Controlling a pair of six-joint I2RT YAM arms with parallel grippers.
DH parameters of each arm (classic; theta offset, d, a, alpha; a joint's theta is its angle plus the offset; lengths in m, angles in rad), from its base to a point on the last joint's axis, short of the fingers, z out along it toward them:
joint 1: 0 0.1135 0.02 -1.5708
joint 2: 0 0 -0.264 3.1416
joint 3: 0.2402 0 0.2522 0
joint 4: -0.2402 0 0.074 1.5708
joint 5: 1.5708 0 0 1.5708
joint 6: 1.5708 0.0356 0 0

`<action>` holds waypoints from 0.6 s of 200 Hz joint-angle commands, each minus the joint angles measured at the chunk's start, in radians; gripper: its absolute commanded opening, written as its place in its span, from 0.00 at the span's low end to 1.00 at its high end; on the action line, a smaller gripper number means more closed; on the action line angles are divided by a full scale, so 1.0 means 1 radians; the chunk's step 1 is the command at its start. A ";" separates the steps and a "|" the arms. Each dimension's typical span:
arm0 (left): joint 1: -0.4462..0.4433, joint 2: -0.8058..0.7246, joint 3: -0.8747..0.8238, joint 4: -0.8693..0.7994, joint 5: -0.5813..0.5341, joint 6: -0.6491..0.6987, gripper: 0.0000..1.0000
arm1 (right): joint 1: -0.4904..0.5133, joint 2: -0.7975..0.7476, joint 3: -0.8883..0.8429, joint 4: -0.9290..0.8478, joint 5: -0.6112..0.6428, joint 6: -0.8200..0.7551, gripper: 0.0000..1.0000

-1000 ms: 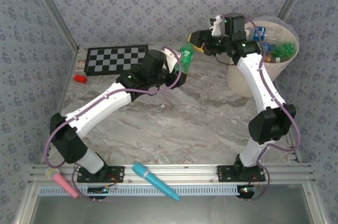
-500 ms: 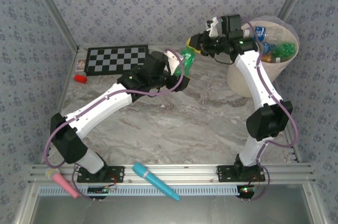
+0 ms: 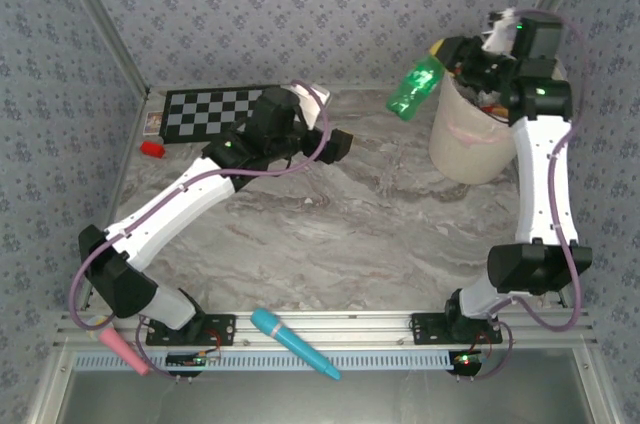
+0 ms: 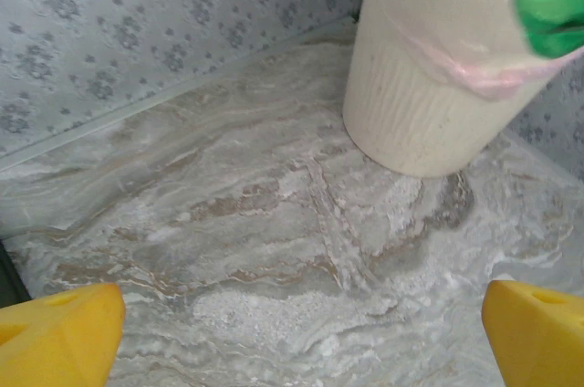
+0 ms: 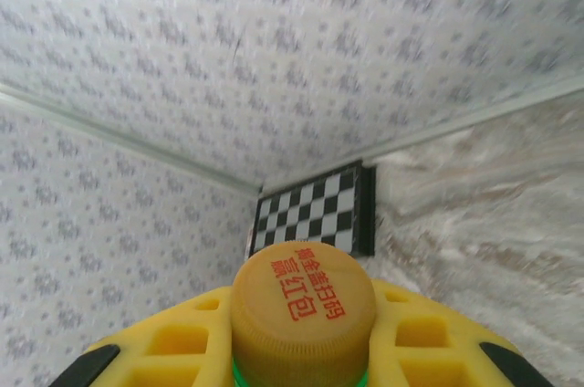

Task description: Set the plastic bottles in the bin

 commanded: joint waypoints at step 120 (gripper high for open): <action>0.071 -0.130 -0.129 0.082 0.100 -0.077 1.00 | -0.186 -0.031 0.037 0.181 0.757 -0.369 0.18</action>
